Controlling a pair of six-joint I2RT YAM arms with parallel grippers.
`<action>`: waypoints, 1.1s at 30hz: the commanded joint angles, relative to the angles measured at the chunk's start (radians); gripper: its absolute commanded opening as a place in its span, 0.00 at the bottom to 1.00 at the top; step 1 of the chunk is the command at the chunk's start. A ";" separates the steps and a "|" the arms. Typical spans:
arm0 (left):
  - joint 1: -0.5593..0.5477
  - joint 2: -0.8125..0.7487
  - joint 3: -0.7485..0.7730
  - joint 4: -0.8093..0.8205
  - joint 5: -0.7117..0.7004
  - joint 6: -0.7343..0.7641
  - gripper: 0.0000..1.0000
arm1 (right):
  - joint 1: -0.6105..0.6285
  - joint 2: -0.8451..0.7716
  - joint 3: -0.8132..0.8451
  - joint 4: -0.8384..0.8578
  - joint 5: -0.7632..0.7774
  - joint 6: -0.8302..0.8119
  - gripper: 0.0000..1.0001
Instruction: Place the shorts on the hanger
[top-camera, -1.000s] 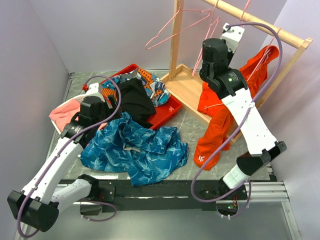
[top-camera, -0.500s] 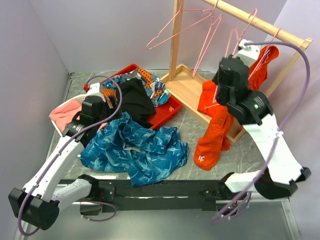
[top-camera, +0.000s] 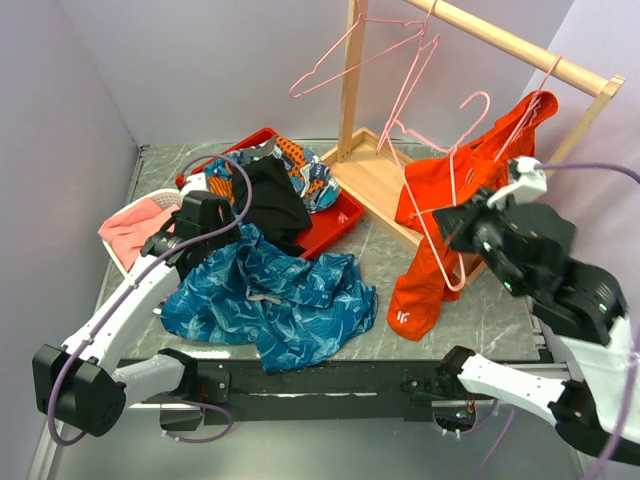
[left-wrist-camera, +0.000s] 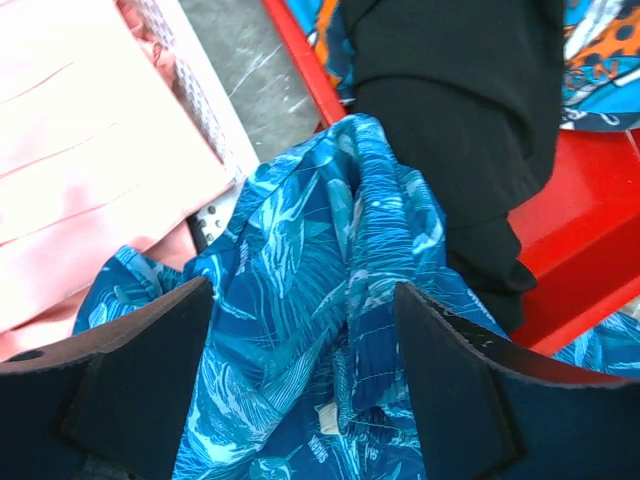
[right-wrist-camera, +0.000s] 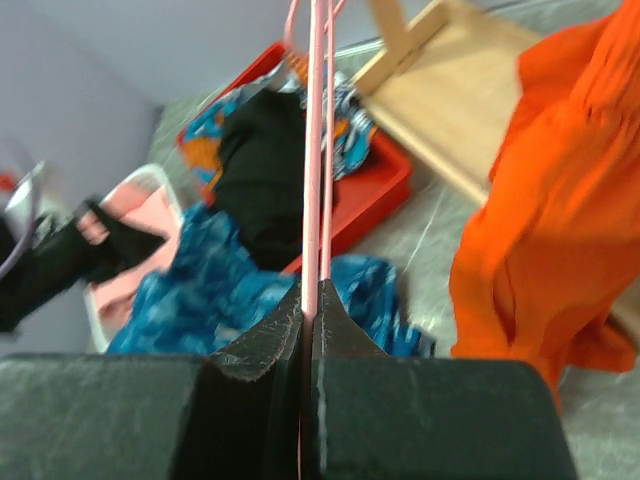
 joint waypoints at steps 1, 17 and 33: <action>0.003 -0.005 0.004 -0.010 -0.051 -0.036 0.77 | 0.008 -0.056 -0.005 -0.072 -0.153 0.036 0.00; 0.003 0.017 -0.019 -0.003 -0.030 -0.036 0.65 | 0.007 -0.087 0.013 -0.154 -0.218 -0.004 0.00; 0.001 -0.113 -0.027 -0.078 0.036 -0.036 0.55 | 0.007 -0.067 -0.094 -0.186 -0.646 -0.127 0.00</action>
